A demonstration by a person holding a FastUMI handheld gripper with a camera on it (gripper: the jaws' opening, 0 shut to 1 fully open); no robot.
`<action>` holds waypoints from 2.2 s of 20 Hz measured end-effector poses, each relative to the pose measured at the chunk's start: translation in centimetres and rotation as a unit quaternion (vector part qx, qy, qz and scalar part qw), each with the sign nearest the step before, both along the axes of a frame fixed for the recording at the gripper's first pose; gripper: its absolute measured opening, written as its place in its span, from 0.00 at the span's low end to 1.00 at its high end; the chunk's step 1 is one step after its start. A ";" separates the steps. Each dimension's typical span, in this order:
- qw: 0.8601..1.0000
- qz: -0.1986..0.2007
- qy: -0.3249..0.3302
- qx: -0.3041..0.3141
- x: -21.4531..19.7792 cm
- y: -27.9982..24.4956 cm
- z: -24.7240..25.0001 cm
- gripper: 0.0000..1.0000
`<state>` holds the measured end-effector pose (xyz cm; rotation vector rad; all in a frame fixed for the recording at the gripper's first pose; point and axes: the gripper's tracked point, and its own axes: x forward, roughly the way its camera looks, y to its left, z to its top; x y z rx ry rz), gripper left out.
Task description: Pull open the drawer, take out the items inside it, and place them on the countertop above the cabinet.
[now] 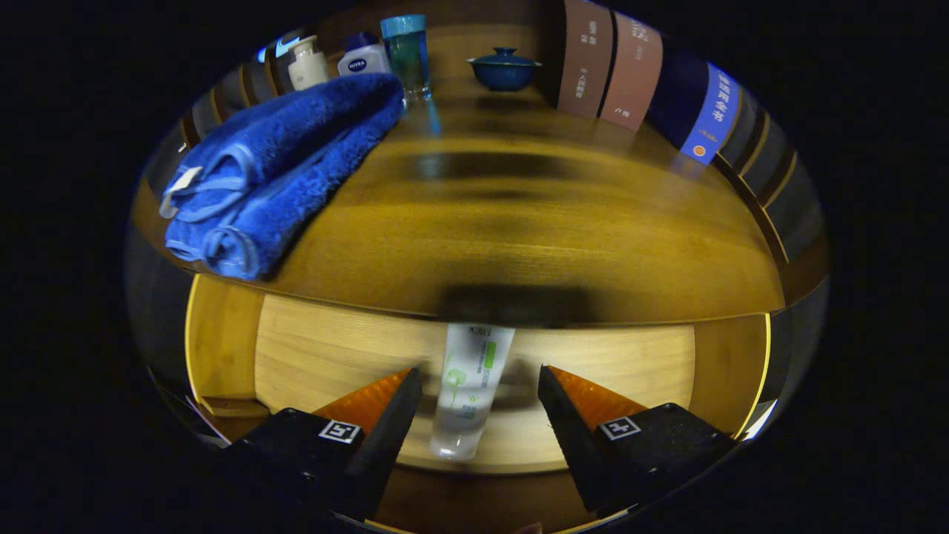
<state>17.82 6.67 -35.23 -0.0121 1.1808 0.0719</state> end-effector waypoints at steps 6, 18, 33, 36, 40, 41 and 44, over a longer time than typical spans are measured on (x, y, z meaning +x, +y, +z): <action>0.998 0.011 0.057 -0.023 -0.7 0.5 -2.5 0.71; 0.998 -0.026 0.036 0.038 -2.0 0.8 -0.9 0.28; 0.990 -0.020 -0.079 0.112 -2.4 0.2 13.8 0.28; 0.990 -0.030 -0.093 0.102 0.7 -0.8 15.3 0.28; 0.993 -0.046 -0.094 0.062 6.4 -2.4 14.7 0.28; 0.993 -0.048 -0.089 0.056 7.6 -2.6 14.3 0.28; 0.995 -0.052 -0.077 0.037 10.2 -3.2 12.8 0.28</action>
